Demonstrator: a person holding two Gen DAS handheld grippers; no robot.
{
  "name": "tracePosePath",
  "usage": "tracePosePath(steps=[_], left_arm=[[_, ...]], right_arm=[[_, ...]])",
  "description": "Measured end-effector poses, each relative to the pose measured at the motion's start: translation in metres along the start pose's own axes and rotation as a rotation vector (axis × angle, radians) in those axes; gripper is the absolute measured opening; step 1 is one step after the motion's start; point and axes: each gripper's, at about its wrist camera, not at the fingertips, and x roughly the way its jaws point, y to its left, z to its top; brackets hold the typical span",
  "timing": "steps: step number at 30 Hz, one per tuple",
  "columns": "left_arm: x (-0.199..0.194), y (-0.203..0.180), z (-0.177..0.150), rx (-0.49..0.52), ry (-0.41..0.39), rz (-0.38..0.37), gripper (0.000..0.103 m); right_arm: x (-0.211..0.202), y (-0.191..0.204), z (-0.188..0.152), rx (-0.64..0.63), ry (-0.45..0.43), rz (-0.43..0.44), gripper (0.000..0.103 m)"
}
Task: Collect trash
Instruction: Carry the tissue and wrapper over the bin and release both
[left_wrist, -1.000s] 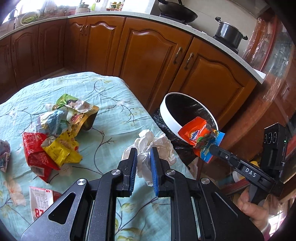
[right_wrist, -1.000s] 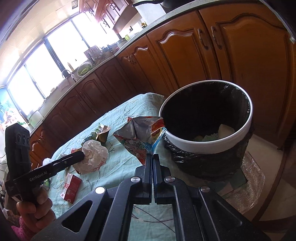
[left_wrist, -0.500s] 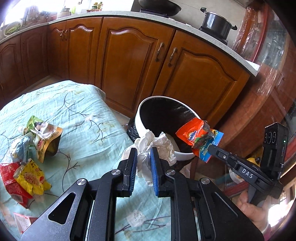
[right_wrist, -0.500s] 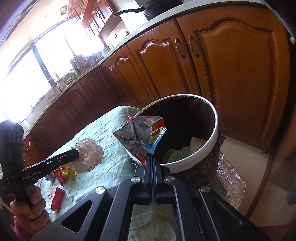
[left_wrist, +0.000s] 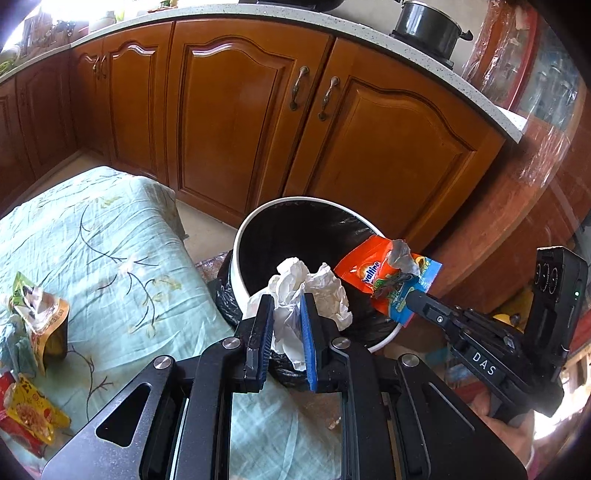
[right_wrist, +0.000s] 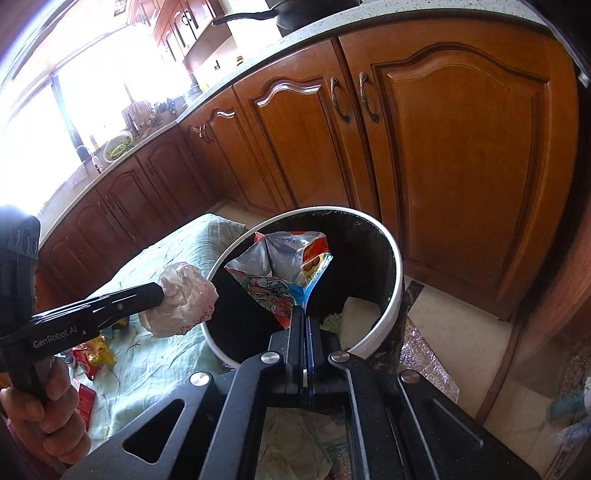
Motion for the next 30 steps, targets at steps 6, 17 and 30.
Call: tracePosePath(steps=[6, 17, 30], left_arm=[[0.025, -0.006, 0.014, -0.001, 0.05, -0.006, 0.014], [0.049, -0.014, 0.026, 0.016, 0.078, 0.018, 0.017], [0.008, 0.004, -0.005, -0.033, 0.008, 0.002, 0.036]], right_arm=[[0.013, -0.008, 0.01, -0.009, 0.031, -0.024, 0.001], [0.03, -0.009, 0.017, -0.029, 0.054, -0.053, 0.006], [-0.003, -0.009, -0.002, 0.065, -0.024, 0.03, 0.053]])
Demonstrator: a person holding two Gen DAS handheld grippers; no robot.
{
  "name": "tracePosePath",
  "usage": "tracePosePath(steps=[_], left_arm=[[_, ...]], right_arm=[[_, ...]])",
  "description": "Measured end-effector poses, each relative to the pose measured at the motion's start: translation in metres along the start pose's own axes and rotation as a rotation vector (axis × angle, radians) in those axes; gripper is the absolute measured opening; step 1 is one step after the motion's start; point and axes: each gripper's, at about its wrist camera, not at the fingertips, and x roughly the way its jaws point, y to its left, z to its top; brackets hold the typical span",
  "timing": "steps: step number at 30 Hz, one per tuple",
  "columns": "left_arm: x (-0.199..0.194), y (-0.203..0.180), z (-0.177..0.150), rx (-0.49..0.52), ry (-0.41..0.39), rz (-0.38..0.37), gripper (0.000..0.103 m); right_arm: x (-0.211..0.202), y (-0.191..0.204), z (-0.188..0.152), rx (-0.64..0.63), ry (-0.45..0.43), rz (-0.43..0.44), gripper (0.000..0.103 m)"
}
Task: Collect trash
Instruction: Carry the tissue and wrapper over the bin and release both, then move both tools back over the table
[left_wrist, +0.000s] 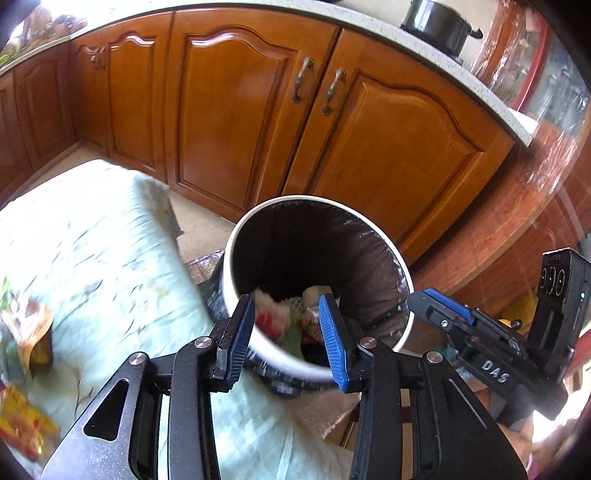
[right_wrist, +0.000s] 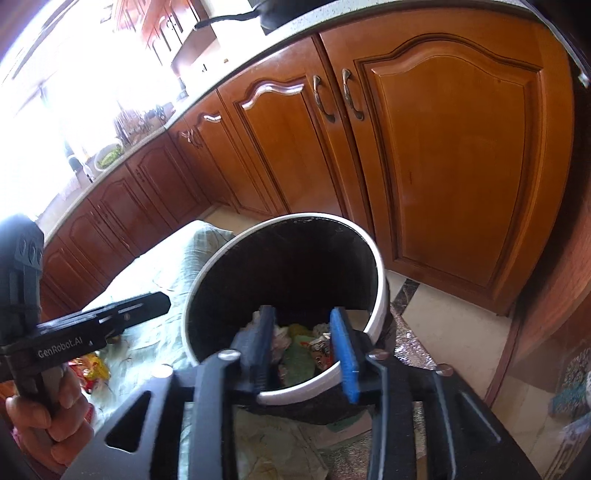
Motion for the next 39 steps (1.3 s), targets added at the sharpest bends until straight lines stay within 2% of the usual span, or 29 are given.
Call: tracePosePath(steps=[1, 3, 4, 11, 20, 39], left_arm=[[-0.006, 0.003, -0.006, -0.008, -0.009, 0.003, 0.039], [-0.02, 0.01, -0.018, -0.025, -0.025, 0.012, 0.044], [-0.026, 0.014, -0.024, -0.038, -0.03, 0.019, 0.045], [-0.068, 0.049, -0.063, -0.104, -0.057, 0.063, 0.045], [-0.12, 0.101, -0.103, -0.196, -0.101, 0.126, 0.045], [-0.194, 0.194, -0.158, -0.345, -0.173, 0.27, 0.045]], right_arm=[[-0.003, 0.002, -0.004, 0.007, -0.007, 0.016, 0.065], [-0.009, 0.009, -0.013, 0.024, -0.023, 0.054, 0.078], [-0.011, 0.012, -0.017, 0.028, -0.03, 0.067, 0.08], [-0.018, 0.045, -0.04, 0.028, -0.021, 0.156, 0.08], [-0.011, 0.099, -0.059, -0.033, 0.04, 0.246, 0.08], [0.031, 0.216, -0.092, -0.193, 0.185, 0.392, 0.08]])
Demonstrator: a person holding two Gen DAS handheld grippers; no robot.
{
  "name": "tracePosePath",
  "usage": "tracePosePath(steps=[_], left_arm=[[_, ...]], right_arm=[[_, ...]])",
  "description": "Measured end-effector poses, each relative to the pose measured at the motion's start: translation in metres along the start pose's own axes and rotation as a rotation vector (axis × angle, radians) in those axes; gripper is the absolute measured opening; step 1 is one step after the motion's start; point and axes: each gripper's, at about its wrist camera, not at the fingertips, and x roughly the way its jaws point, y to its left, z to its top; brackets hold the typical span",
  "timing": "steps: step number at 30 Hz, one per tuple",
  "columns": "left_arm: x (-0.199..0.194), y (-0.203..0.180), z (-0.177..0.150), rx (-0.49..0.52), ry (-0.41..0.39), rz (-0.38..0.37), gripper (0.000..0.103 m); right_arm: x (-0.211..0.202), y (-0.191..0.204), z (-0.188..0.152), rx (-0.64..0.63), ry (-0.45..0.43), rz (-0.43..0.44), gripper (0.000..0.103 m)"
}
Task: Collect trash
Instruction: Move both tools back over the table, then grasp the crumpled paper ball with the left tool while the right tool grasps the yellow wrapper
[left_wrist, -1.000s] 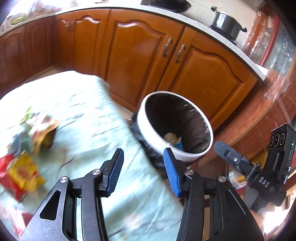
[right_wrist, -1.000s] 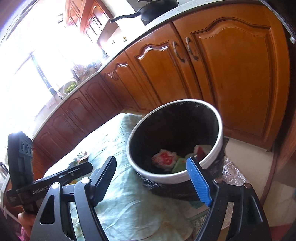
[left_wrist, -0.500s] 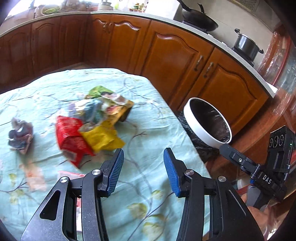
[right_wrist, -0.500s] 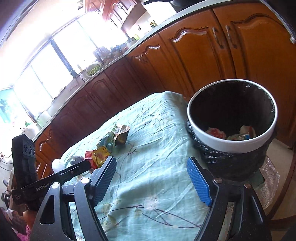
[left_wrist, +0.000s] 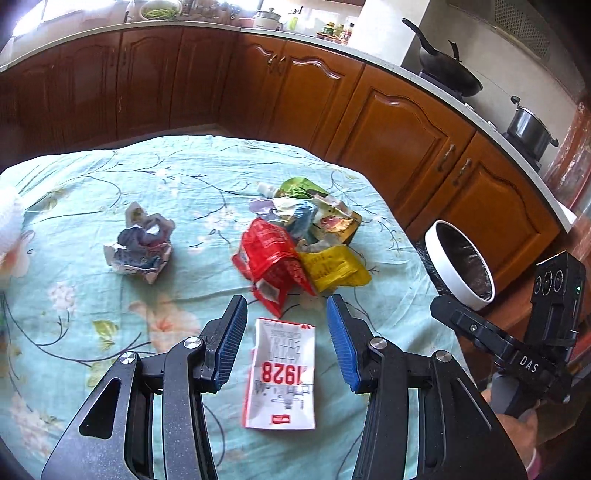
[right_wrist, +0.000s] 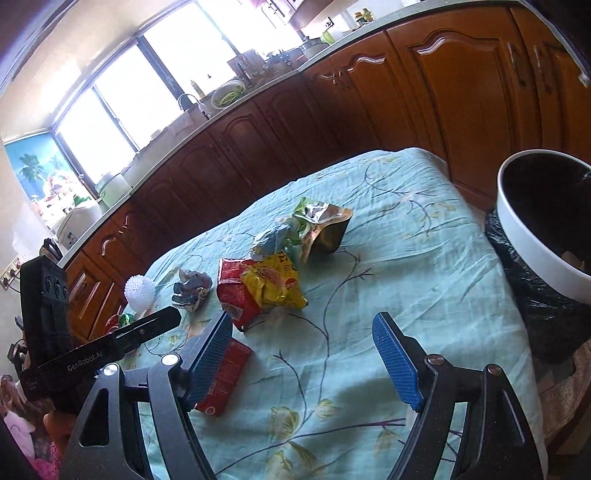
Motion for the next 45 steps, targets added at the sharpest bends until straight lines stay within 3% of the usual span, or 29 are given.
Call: tracePosePath(steps=[8, 13, 21, 23, 24, 27, 34, 45], left_arm=[[-0.005, 0.04, 0.015, -0.03, -0.028, 0.079, 0.045], [0.004, 0.064, 0.025, -0.026, -0.029, 0.145, 0.054], [0.051, 0.093, 0.037, -0.015, 0.056, 0.21, 0.057], [0.059, 0.099, 0.037, -0.028, 0.074, 0.206, 0.056], [0.062, 0.1, 0.036, -0.034, 0.081, 0.198, 0.055], [0.068, 0.1, 0.032, -0.033, 0.098, 0.194, 0.037], [0.053, 0.093, 0.028, -0.029, 0.062, 0.178, 0.024], [0.004, 0.038, 0.032, 0.017, -0.02, 0.035, 0.022]], right_arm=[[0.028, 0.018, 0.009, -0.023, 0.008, 0.026, 0.08], [0.052, 0.019, 0.014, -0.032, 0.054, 0.024, 0.08], [0.08, 0.023, 0.018, -0.04, 0.097, 0.038, 0.079], [0.082, 0.023, 0.018, -0.049, 0.101, 0.031, 0.075], [0.084, 0.022, 0.017, -0.051, 0.105, 0.028, 0.067], [0.088, 0.022, 0.016, -0.052, 0.118, 0.012, 0.038], [0.076, 0.021, 0.012, -0.073, 0.099, 0.013, 0.019], [0.02, 0.003, 0.011, -0.051, 0.013, 0.02, 0.015]])
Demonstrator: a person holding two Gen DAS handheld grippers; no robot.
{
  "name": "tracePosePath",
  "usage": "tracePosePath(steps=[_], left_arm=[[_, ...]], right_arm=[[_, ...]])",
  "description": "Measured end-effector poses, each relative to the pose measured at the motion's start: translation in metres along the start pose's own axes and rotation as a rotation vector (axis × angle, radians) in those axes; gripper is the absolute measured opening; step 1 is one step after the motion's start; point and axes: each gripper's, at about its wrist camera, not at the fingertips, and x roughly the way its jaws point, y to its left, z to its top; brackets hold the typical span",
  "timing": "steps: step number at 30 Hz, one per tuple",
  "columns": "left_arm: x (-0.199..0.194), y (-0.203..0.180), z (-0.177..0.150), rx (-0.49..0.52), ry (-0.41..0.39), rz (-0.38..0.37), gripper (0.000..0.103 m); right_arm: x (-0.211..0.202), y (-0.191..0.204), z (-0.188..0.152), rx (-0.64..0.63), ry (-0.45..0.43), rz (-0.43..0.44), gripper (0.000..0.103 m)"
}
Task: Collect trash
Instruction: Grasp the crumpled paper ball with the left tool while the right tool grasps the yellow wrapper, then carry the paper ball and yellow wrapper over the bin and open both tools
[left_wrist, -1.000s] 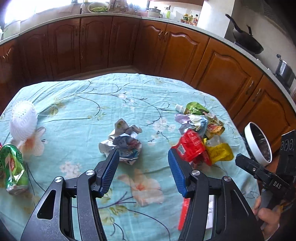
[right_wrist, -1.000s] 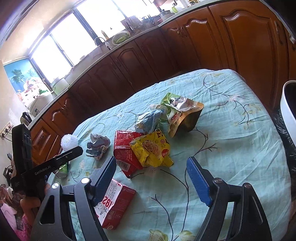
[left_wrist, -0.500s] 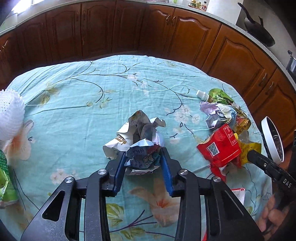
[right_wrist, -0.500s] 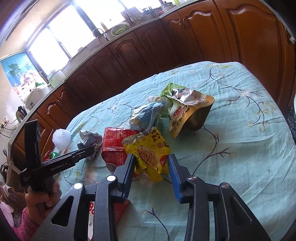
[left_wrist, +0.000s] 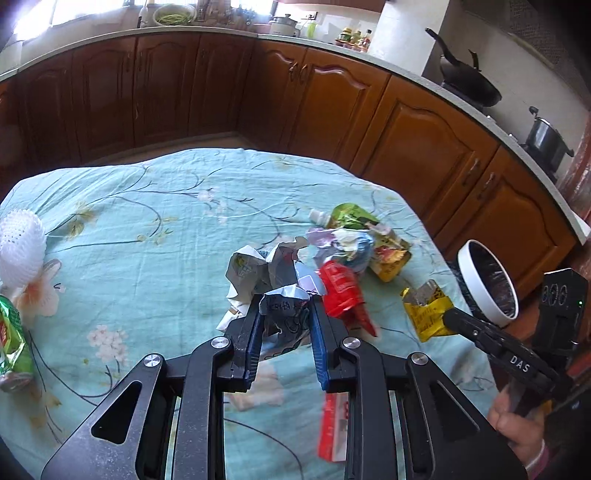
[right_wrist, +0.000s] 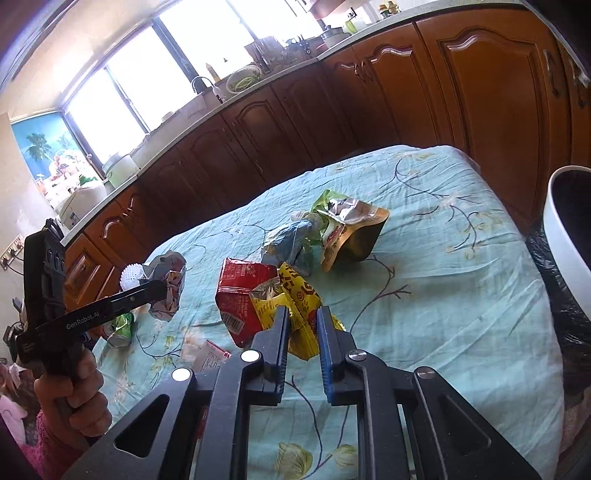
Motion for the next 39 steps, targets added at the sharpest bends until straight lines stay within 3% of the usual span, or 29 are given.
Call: tracePosePath(steps=[17, 39], left_arm=[[0.024, -0.132, -0.013, 0.162, 0.069, -0.215, 0.022], [0.058, -0.242, -0.017, 0.324, 0.145, -0.295, 0.022]], right_arm=[[-0.079, -0.062, -0.007, 0.098, -0.113, -0.096, 0.015], [-0.152, -0.141, -0.007, 0.207, -0.243, -0.206, 0.014]])
